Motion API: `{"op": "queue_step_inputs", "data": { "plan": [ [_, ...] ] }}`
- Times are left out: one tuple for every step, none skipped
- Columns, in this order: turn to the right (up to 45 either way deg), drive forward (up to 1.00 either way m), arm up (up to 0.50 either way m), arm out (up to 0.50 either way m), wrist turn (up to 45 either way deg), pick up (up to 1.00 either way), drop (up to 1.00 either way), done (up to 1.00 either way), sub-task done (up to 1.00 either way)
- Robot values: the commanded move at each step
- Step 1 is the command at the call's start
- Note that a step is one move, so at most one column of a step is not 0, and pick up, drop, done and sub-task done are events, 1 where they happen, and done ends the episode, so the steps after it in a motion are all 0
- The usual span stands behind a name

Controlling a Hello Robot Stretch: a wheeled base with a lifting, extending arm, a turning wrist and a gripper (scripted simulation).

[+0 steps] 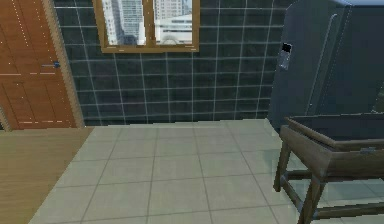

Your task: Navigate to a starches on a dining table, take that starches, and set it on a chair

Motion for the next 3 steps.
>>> {"op": "queue_step_inputs", "data": {
  "plan": [
    [0.0, 0.0, 0.16, 0.0, 0.0, 0.0, 0.0, 0.0, 0.0],
    [0.0, 0.0, 0.0, 0.0, -45.0, 0.0, 0.0, 0.0, 0.0],
    [0.0, 0.0, 0.0, 0.0, -45.0, 0.0, 0.0, 0.0, 0.0]
  ]
}}
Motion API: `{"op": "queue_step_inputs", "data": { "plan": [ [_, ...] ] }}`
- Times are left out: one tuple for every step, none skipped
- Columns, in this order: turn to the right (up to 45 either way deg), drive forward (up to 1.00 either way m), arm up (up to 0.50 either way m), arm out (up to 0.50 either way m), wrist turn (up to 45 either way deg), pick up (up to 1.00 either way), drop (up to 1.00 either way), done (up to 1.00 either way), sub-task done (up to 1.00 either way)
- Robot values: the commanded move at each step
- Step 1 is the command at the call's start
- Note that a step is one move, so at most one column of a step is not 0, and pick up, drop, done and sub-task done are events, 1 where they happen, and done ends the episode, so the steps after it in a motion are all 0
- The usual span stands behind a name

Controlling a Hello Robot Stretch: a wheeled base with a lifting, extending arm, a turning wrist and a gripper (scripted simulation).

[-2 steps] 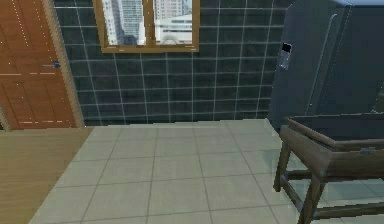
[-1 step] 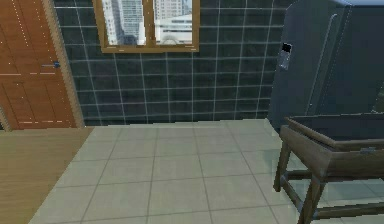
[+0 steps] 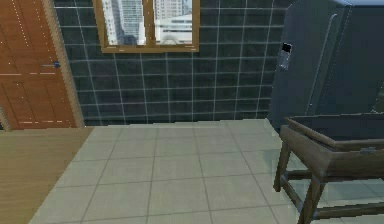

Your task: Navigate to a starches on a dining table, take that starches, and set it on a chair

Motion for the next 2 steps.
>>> {"op": "queue_step_inputs", "data": {
  "plan": [
    [0.0, 0.0, 0.0, 0.0, -9.0, 0.0, 0.0, 0.0, 0.0],
    [0.0, 0.0, 0.0, -0.38, 0.0, 0.0, 0.0, 0.0, 0.0]
  ]
}}
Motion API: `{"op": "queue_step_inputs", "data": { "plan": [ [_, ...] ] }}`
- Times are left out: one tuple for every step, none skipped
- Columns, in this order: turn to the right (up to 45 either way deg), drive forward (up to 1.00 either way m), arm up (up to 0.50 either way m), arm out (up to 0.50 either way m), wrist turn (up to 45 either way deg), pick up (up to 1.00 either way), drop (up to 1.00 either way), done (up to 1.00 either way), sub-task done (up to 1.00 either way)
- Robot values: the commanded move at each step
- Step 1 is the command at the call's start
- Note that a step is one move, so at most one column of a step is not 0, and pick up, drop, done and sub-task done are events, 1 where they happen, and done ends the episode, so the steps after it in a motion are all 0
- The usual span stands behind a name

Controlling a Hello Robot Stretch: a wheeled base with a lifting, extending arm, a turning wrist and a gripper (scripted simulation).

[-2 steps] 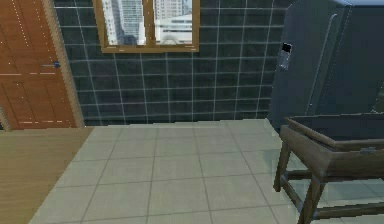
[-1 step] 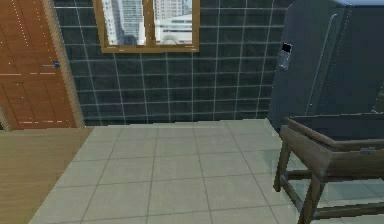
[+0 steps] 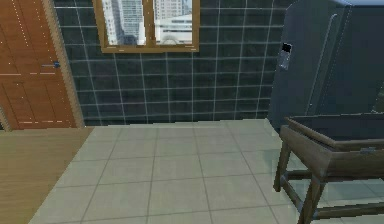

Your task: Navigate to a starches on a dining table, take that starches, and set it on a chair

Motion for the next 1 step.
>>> {"op": "queue_step_inputs", "data": {
  "plan": [
    [-45.0, 0.0, 0.0, 0.0, 0.0, 0.0, 0.0, 0.0, 0.0]
  ]
}}
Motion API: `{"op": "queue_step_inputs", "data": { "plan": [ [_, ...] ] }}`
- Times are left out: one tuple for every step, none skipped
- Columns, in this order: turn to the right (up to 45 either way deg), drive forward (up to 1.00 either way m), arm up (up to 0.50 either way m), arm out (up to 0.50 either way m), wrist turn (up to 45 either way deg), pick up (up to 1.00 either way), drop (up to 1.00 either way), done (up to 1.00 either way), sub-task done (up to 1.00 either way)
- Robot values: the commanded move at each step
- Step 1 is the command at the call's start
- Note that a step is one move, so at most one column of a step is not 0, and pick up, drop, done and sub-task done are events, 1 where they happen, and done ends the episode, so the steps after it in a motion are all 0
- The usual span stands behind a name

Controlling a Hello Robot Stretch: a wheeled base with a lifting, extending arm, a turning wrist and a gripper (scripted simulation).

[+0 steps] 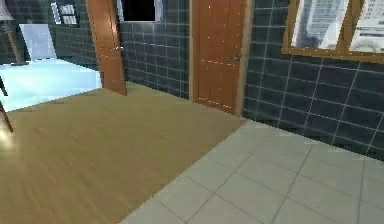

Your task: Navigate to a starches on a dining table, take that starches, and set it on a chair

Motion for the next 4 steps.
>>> {"op": "queue_step_inputs", "data": {
  "plan": [
    [-30.0, 0.0, 0.0, 0.0, 0.0, 0.0, 0.0, 0.0, 0.0],
    [0.0, 0.05, 0.0, 0.0, 0.0, 0.0, 0.0, 0.0, 0.0],
    [-45.0, 0.0, 0.0, 0.0, 0.0, 0.0, 0.0, 0.0, 0.0],
    [-39.0, 0.0, 0.0, 0.0, 0.0, 0.0, 0.0, 0.0, 0.0]
  ]
}}
